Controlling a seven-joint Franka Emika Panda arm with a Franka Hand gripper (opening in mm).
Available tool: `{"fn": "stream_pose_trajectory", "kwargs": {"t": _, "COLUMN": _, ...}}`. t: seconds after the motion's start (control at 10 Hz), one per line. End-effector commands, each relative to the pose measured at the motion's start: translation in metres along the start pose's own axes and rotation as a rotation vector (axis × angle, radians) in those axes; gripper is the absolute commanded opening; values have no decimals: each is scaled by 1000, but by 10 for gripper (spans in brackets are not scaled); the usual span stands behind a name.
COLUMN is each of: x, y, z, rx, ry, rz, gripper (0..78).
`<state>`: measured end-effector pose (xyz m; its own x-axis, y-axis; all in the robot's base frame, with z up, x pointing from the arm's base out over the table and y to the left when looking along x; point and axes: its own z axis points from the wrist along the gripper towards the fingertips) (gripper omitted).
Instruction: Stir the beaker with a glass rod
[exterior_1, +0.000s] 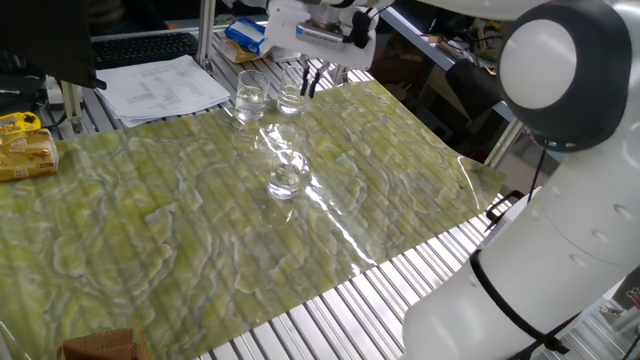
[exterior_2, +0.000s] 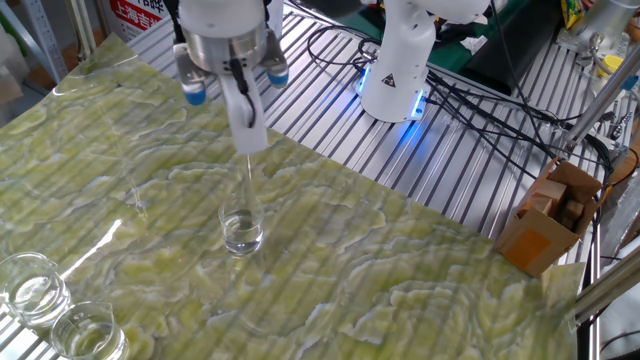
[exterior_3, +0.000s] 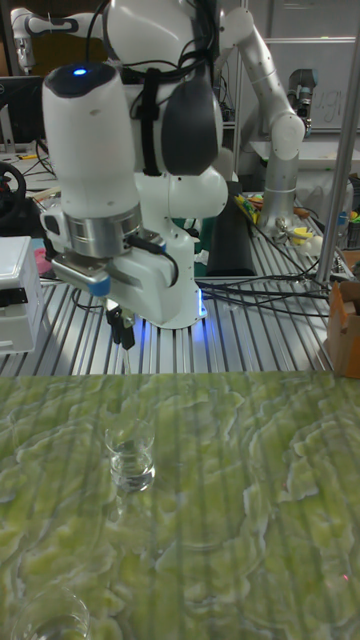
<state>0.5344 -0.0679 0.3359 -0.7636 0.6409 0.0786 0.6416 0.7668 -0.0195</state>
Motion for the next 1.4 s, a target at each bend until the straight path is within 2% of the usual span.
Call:
{"fn": "stream_pose_trajectory", "kwargs": {"t": 0.1, "x": -11, "y": 12, "z": 1, "rx": -36, "ry": 0, "rz": 67, "gripper": 12}}
{"fn": "stream_pose_trajectory", "kwargs": {"t": 0.2, "x": -18, "y": 16, "z": 4, "rx": -19, "ry": -19, "rz": 59, "gripper": 12}}
{"fn": "stream_pose_trajectory", "kwargs": {"t": 0.4, "x": -29, "y": 20, "z": 5, "rx": -1, "ry": -29, "rz": 20, "gripper": 12}}
{"fn": "stream_pose_trajectory", "kwargs": {"t": 0.5, "x": -30, "y": 20, "z": 6, "rx": 1, "ry": -30, "rz": 15, "gripper": 12}}
{"fn": "stream_pose_trajectory", "kwargs": {"t": 0.6, "x": -35, "y": 17, "z": 9, "rx": 28, "ry": -50, "rz": -55, "gripper": 12}}
{"fn": "stream_pose_trajectory", "kwargs": {"t": 0.9, "x": -41, "y": 2, "z": 5, "rx": 28, "ry": -37, "rz": -136, "gripper": 12}}
{"fn": "stream_pose_trajectory", "kwargs": {"t": 1.1, "x": -36, "y": -2, "z": 5, "rx": 32, "ry": -28, "rz": -142, "gripper": 12}}
{"fn": "stream_pose_trajectory", "kwargs": {"t": 1.4, "x": -17, "y": -14, "z": 14, "rx": 36, "ry": -17, "rz": -163, "gripper": 12}}
